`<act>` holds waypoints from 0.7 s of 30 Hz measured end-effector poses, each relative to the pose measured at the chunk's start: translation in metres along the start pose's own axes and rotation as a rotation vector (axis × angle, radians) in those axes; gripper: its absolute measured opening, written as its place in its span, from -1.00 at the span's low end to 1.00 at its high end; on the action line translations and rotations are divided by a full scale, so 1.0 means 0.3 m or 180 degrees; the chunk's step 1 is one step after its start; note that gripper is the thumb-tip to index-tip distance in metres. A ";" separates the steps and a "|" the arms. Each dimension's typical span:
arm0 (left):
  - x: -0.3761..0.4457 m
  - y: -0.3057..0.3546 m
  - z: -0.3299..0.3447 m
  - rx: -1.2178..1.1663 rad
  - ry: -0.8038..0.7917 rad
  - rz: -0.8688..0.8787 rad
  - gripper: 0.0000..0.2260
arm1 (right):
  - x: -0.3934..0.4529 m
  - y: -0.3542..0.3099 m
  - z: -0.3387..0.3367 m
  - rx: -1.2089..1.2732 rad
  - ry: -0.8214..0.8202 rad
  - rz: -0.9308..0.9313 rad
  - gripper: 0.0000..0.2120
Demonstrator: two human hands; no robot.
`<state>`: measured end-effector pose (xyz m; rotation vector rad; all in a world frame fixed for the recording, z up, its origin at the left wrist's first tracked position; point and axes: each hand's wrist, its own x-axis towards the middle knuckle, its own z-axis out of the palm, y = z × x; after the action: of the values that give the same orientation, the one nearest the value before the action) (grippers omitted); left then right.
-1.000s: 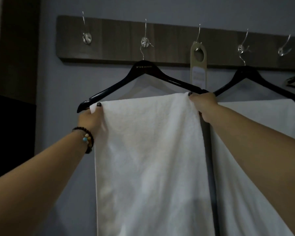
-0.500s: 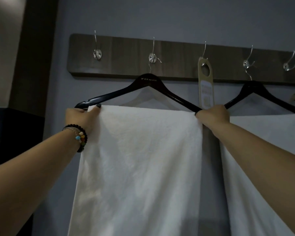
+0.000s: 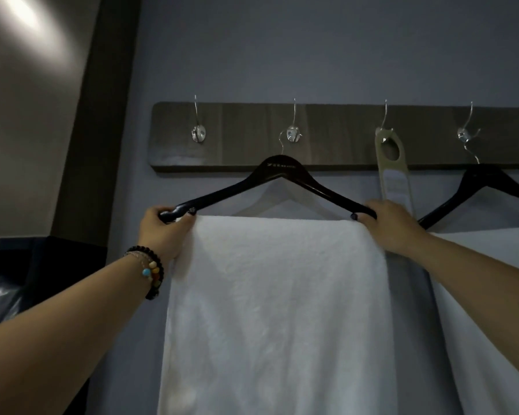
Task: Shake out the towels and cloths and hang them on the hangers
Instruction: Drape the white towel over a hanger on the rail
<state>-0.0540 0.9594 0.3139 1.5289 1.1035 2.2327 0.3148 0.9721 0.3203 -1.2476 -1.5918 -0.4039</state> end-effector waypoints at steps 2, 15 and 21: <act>0.029 0.030 -0.025 -0.0135 0.0018 0.0081 -0.69 | 0.036 -0.036 -0.027 -0.0021 0.0179 -0.0083 -0.67; 0.073 0.054 -0.303 0.0479 0.0622 0.0359 -0.61 | 0.126 -0.350 0.034 -0.0220 0.0072 -0.0430 -0.80; 0.054 0.054 -0.282 0.0635 0.0541 0.0278 -0.64 | 0.105 -0.326 0.095 -0.0201 0.0142 -0.0359 -0.67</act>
<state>-0.1312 0.9183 0.3215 1.5095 1.3703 2.4117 0.2183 0.9703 0.3659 -1.1912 -1.6270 -0.5535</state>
